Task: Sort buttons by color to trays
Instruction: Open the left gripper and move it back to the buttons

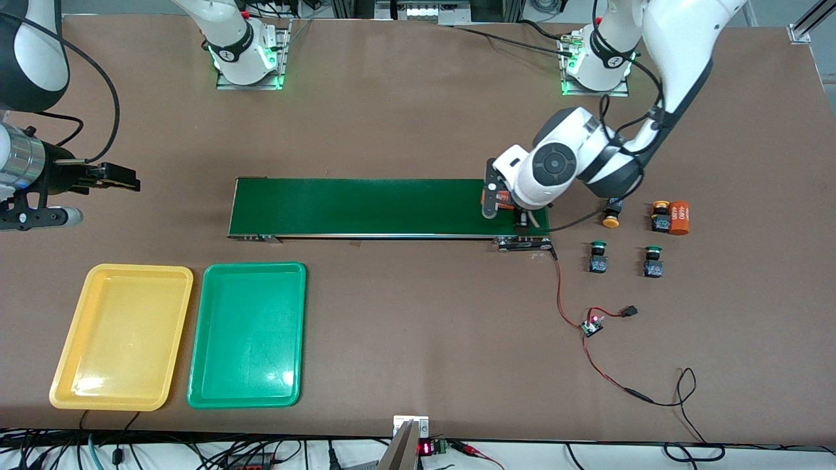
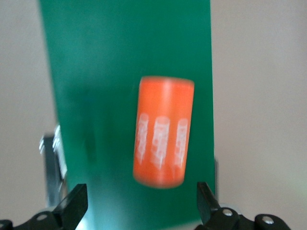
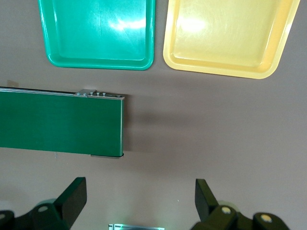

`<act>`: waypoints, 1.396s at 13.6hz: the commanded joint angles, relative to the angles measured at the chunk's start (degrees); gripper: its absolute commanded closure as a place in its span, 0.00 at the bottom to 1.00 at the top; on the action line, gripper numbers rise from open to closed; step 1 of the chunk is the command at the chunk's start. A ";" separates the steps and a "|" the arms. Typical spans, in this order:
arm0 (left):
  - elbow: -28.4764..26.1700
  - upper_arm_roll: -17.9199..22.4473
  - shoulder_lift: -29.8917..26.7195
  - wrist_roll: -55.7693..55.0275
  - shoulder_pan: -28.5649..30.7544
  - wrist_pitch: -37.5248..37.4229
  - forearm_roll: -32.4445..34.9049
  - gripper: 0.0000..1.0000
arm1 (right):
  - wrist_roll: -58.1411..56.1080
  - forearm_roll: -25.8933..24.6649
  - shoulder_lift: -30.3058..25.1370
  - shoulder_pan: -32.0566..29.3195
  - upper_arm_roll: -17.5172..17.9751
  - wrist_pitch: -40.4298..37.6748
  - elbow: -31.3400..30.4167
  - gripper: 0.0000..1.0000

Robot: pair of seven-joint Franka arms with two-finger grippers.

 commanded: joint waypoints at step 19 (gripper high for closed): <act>2.86 40.16 -20.74 -47.50 -3.91 -10.06 -12.90 0.00 | -0.51 0.81 -0.02 0.09 -0.10 -0.53 0.18 0.00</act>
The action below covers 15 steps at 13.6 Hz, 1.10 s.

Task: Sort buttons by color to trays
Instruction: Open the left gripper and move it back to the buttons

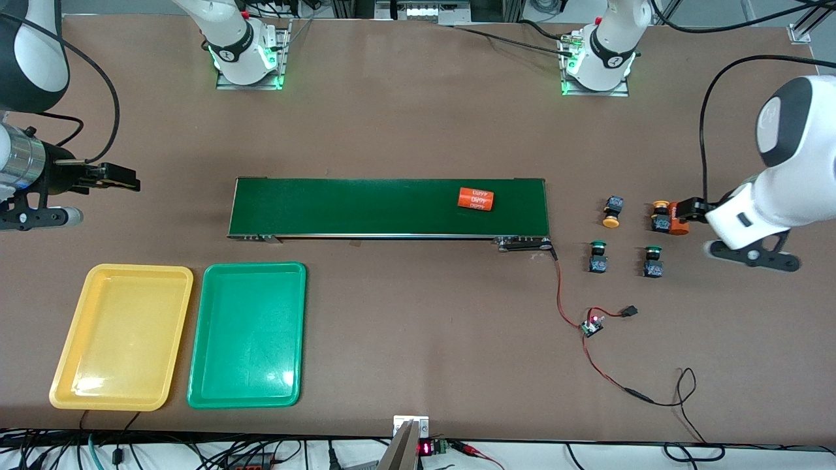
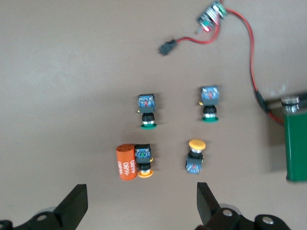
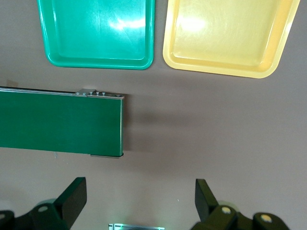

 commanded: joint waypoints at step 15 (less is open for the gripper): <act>-29.80 20.22 7.44 25.43 -2.30 36.64 -11.73 0.01 | 0.11 0.90 0.76 -2.00 -0.17 -1.49 0.90 0.00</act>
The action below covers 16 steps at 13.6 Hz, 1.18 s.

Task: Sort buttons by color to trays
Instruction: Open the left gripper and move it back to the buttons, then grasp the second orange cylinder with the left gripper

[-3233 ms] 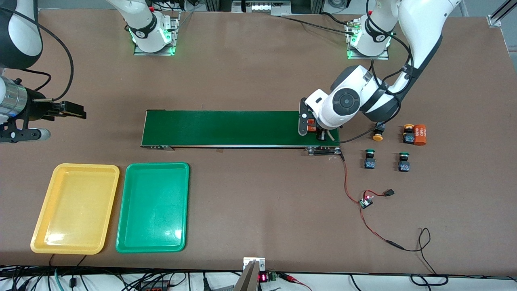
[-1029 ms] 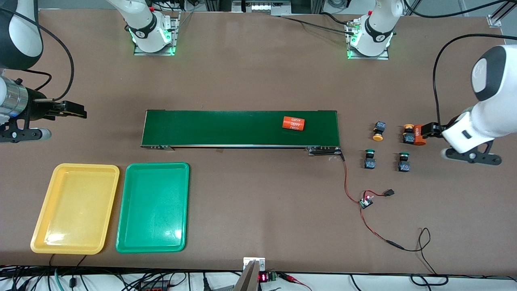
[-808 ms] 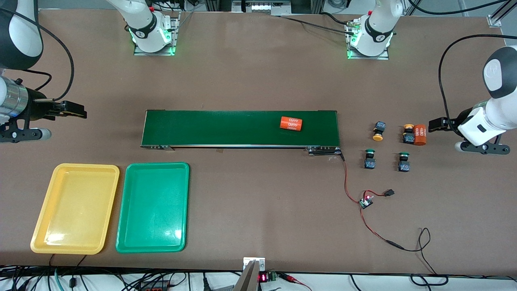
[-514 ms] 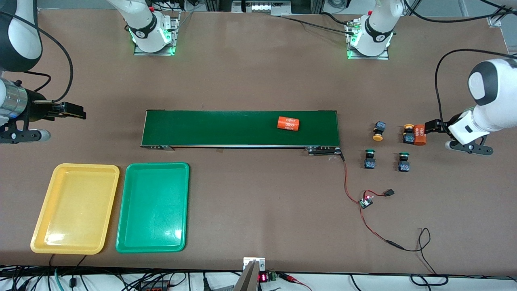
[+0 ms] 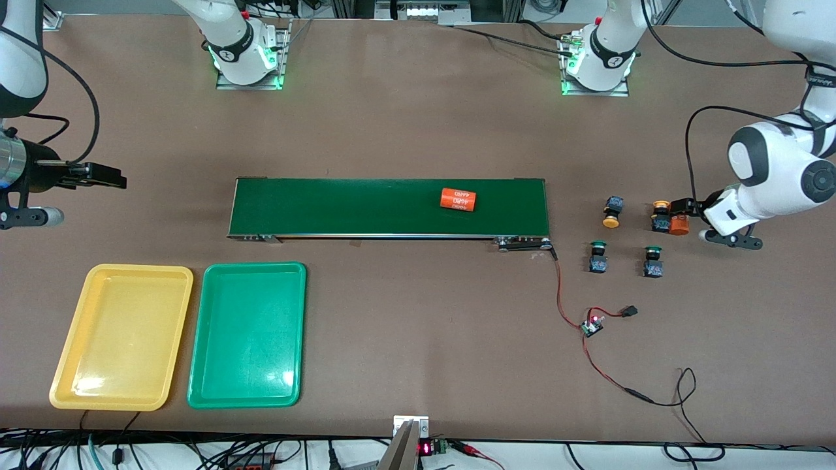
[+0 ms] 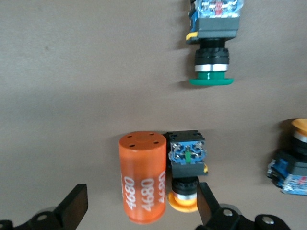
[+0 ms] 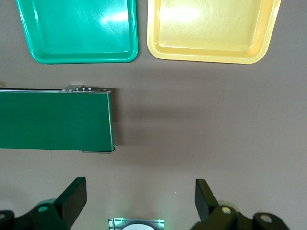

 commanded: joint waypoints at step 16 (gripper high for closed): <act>-0.16 2.02 3.76 4.15 -0.31 2.82 -4.06 0.62 | -0.07 0.51 2.06 6.78 0.50 -3.96 1.69 0.00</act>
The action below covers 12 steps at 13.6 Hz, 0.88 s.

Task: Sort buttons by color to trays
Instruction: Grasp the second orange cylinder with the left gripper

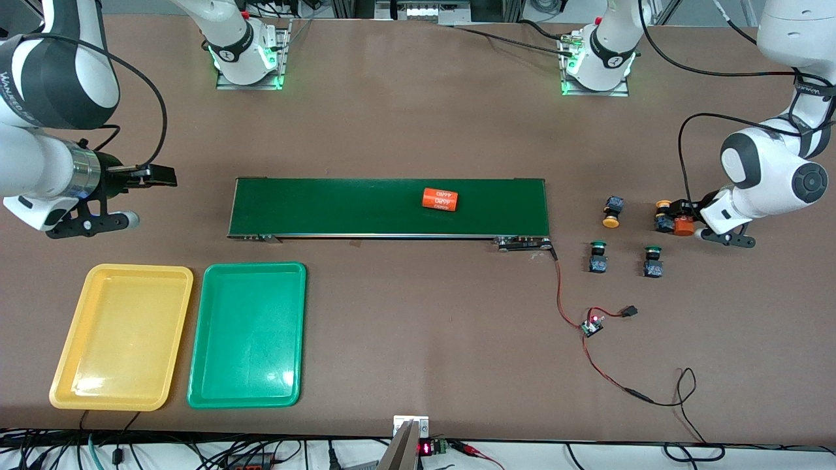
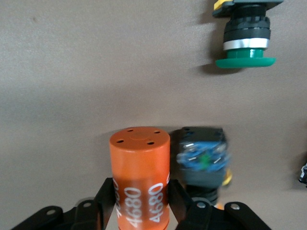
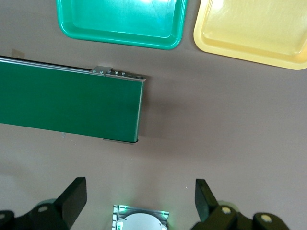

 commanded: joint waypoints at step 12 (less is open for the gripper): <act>15.93 -3.24 -4.52 1.13 -1.32 -23.81 -1.84 0.75 | 1.67 0.18 -0.27 -1.42 -2.82 1.60 3.08 0.00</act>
